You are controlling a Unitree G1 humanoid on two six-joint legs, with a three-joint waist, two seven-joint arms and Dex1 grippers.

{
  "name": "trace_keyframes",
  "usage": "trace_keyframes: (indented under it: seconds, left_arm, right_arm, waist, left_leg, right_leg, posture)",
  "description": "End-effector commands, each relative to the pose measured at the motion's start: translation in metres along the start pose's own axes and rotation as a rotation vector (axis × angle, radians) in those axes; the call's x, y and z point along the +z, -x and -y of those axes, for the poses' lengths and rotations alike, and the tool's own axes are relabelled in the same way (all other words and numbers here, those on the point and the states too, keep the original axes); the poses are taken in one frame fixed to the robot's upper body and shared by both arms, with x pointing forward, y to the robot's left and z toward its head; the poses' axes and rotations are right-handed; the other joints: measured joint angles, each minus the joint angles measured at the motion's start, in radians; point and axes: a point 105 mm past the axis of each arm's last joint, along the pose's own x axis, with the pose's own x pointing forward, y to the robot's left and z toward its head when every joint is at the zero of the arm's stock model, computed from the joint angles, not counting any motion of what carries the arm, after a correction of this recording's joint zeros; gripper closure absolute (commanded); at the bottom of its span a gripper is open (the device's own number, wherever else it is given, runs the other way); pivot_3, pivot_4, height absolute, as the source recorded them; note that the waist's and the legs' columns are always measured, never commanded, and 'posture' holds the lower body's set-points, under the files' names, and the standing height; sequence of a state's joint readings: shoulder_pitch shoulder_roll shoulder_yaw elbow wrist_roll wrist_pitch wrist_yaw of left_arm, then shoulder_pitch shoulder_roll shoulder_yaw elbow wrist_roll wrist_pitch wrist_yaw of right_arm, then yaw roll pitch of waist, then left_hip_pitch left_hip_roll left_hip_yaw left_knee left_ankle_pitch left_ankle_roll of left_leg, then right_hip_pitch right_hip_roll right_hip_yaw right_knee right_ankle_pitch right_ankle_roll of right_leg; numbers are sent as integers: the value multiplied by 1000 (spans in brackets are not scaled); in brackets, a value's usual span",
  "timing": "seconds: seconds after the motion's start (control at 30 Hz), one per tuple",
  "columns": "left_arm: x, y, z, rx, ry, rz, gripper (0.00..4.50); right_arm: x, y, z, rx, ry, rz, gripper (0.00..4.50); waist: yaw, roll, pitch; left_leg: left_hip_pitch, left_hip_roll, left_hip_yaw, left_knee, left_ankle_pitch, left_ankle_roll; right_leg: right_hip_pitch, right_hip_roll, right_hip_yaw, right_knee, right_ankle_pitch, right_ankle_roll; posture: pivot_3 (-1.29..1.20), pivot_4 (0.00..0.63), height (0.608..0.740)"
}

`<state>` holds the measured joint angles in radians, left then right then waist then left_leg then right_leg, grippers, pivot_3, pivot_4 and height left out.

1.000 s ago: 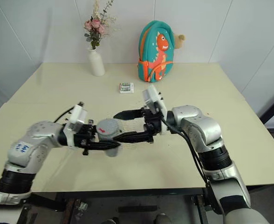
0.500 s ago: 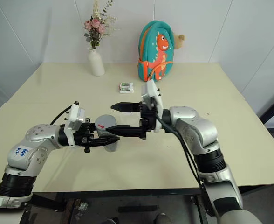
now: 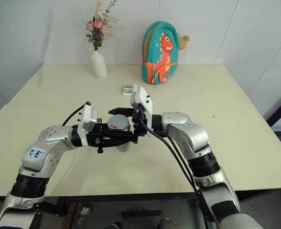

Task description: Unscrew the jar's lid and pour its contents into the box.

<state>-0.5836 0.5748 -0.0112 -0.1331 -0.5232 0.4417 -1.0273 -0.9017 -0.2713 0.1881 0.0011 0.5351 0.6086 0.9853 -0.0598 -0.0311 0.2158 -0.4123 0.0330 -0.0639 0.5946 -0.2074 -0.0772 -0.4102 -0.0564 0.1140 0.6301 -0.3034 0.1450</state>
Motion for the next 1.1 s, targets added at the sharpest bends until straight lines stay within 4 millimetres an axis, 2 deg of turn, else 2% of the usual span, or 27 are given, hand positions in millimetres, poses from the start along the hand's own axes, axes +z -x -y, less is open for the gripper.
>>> trace_keyframes:
  seconds: [0.03,0.27,0.47,0.6,0.7,0.87,1.1]
  left_arm:
    - [5,4,3,2,-33,5,2518]
    - [2,9,3,12,-25,-4,2518]
    - [3,11,2,25,-27,0,2518]
    - [4,12,1,26,-29,0,2518]
    - [4,14,0,28,-31,-2,2518]
    - [4,11,-1,26,-30,-1,2518]
    - [4,6,-2,17,-30,5,2518]
  right_arm:
    - [21,7,3,-13,72,50,57]
    - [21,31,17,-82,81,23,57]
    - [13,75,35,-213,75,-5,57]
    - [10,90,32,-219,63,-10,57]
    - [15,85,20,-155,42,21,57]
    - [19,52,-3,-22,22,68,57]
    - [17,20,-15,55,12,86,57]
  waist:
    - [0,0,0]
    - [1,0,0]
    - [3,0,0]
    - [6,0,0]
    - [-6,0,0]
    - [-21,0,0]
    - [-19,0,0]
  left_leg:
    - [0,0,0,0,0,0]
    - [0,0,0,0,0,0]
    - [0,0,0,0,0,0]
    - [0,0,0,0,0,0]
    - [0,0,1,0,0,0]
    - [1,0,0,0,0,0]
    - [0,0,0,1,0,0]
  right_leg:
    - [0,0,0,0,0,0]
    - [0,0,0,0,0,0]
    - [0,0,0,0,0,0]
    - [1,0,0,-2,0,0]
    - [0,0,1,-1,0,0]
    - [1,0,1,0,0,0]
    - [1,0,1,1,0,0]
  posture:
    - [0,150,740]
    - [0,150,740]
    - [0,150,740]
    - [0,150,740]
    - [0,150,740]
    - [0,150,740]
    - [0,150,740]
